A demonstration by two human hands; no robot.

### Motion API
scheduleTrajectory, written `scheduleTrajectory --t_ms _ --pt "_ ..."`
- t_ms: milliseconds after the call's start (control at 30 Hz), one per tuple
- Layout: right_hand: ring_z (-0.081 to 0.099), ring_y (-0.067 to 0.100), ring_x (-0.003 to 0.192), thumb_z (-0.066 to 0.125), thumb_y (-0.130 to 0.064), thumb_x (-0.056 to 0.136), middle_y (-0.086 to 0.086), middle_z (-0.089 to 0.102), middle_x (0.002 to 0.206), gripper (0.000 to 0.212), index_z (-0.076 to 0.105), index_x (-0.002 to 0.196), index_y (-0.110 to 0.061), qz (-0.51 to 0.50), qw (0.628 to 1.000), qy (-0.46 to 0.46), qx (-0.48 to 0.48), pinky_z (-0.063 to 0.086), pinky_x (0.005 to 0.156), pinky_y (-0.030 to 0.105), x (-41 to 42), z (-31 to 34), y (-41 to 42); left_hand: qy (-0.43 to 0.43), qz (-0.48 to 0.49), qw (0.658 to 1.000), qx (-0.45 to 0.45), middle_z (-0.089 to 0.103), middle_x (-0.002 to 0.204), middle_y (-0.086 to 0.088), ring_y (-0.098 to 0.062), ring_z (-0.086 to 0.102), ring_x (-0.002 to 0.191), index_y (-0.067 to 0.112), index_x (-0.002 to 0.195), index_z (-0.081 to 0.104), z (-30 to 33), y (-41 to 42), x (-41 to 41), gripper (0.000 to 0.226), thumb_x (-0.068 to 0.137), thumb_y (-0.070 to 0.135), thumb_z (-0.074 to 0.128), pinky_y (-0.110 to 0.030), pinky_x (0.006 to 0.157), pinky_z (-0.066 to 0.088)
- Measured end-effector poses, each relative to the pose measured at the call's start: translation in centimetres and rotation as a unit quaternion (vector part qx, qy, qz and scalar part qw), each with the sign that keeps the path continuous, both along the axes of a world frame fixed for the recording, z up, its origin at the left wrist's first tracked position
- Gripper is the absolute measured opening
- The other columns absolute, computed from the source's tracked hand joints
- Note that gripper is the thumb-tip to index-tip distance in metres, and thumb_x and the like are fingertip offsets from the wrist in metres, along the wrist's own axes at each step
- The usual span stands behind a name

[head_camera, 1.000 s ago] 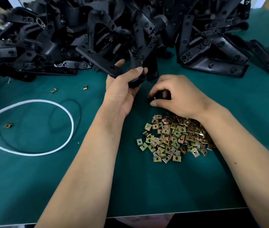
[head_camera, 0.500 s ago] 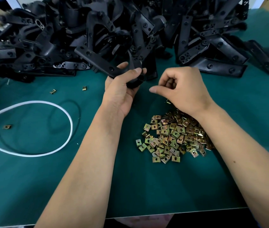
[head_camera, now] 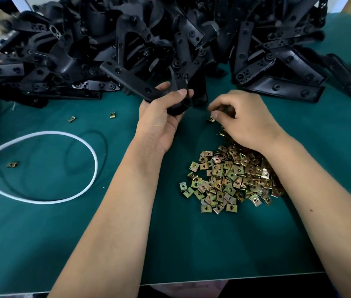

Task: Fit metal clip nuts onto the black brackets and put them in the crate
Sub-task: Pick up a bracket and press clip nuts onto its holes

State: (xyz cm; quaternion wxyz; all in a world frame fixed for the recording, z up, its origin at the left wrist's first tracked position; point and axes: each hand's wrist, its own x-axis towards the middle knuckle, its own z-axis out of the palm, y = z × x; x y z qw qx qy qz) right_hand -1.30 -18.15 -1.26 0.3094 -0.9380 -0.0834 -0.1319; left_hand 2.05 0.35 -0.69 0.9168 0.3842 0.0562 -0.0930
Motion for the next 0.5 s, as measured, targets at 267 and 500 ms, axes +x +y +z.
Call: scheduleTrajectory --t_ms 267,500 --pt "0.052 0.004 0.077 0.077 -0.018 0.090 -0.004 0.060 0.096 0.008 0.074 0.097 -0.021 0.010 0.998 0.016 -0.052 0.039 0.073 0.022 0.05 -0.20 0.09 -0.001 -0.003 1.000 0.014 0.076 0.093 -0.014 -0.027 0.075 0.089 0.004 0.126 0.049 0.03 -0.03 -0.10 0.049 0.084 -0.014 0.067 -0.033 0.079 0.060" --pt "0.063 0.010 0.067 0.066 -0.016 0.099 -0.002 0.072 0.078 0.004 0.064 0.097 -0.013 -0.017 0.990 0.015 0.136 0.049 0.062 0.021 -0.16 0.39 0.35 -0.004 -0.014 0.998 0.061 0.077 0.099 -0.012 -0.025 0.075 0.093 0.007 0.129 0.048 -0.01 -0.42 -0.25 0.055 0.083 -0.007 0.074 -0.033 0.078 0.058"
